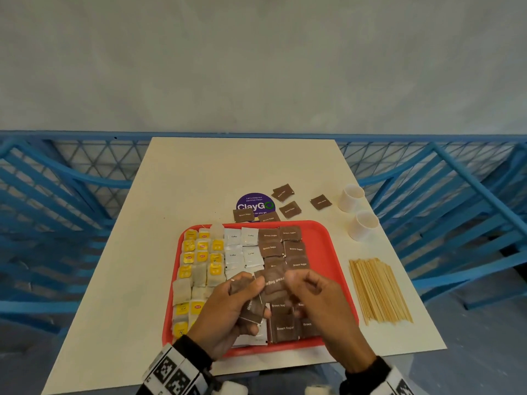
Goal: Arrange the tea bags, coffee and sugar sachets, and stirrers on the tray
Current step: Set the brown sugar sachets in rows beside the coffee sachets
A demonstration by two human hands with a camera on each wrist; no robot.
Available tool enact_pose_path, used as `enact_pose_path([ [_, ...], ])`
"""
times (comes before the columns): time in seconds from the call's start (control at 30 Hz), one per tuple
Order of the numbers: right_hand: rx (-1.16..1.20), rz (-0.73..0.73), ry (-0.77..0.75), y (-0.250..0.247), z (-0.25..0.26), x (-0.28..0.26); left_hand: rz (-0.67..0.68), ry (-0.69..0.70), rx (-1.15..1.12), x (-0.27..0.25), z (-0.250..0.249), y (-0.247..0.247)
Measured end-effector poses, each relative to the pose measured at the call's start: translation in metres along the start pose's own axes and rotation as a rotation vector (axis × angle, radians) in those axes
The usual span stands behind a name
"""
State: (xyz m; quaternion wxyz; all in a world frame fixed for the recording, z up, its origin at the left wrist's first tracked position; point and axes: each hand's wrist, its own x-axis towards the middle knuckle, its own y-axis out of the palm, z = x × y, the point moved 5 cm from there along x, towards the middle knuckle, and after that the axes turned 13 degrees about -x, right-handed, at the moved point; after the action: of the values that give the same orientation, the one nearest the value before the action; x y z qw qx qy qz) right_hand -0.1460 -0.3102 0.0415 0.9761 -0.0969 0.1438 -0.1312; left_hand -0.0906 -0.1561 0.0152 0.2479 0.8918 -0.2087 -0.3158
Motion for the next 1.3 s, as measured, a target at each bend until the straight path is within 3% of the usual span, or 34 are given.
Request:
enact_pose_path([
  [0.13,0.048,-0.135,-0.007,-0.004,-0.004,0.002,0.078,-0.011,0.181,-0.003,0.006,0.007],
  [0.2,0.102,-0.136,0.004,-0.011,-0.006,0.007,0.109,0.001,0.304,-0.003,0.005,0.007],
  [0.3,-0.034,-0.128,-0.042,-0.02,-0.006,0.014,0.13,-0.001,0.423,0.003,-0.003,0.004],
  [0.43,-0.188,-0.237,-0.132,-0.035,0.0,0.022,0.218,-0.035,0.51,0.004,-0.005,0.008],
  [0.5,-0.252,-0.178,-0.163,-0.042,0.006,0.025,0.182,-0.007,0.536,0.005,-0.009,0.004],
  [0.63,-0.395,0.177,-0.185,-0.029,0.017,0.022,0.195,0.008,0.551,0.01,-0.017,0.007],
  [0.7,-0.379,0.204,-0.203,-0.022,0.019,0.024,0.239,0.017,0.573,0.011,-0.016,0.016],
  [0.8,-0.19,0.039,-0.123,-0.025,0.012,0.027,0.134,0.074,0.45,0.018,-0.015,0.018],
  [0.9,-0.185,0.027,-0.066,-0.019,-0.004,0.018,-0.001,0.047,0.183,0.023,-0.005,0.012],
  [1.0,-0.234,-0.053,-0.005,-0.03,-0.026,0.018,-0.016,0.017,0.224,0.024,0.011,0.007],
  [1.07,-0.348,-0.02,0.059,-0.047,-0.047,0.026,-0.053,-0.002,0.276,0.023,0.014,-0.007],
  [1.17,-0.701,0.143,0.153,-0.064,-0.086,0.037,-0.131,-0.028,0.283,0.019,0.01,-0.033],
  [1.3,-0.725,0.154,0.235,-0.067,-0.115,0.048,-0.153,-0.029,0.302,0.013,0.008,-0.048],
])
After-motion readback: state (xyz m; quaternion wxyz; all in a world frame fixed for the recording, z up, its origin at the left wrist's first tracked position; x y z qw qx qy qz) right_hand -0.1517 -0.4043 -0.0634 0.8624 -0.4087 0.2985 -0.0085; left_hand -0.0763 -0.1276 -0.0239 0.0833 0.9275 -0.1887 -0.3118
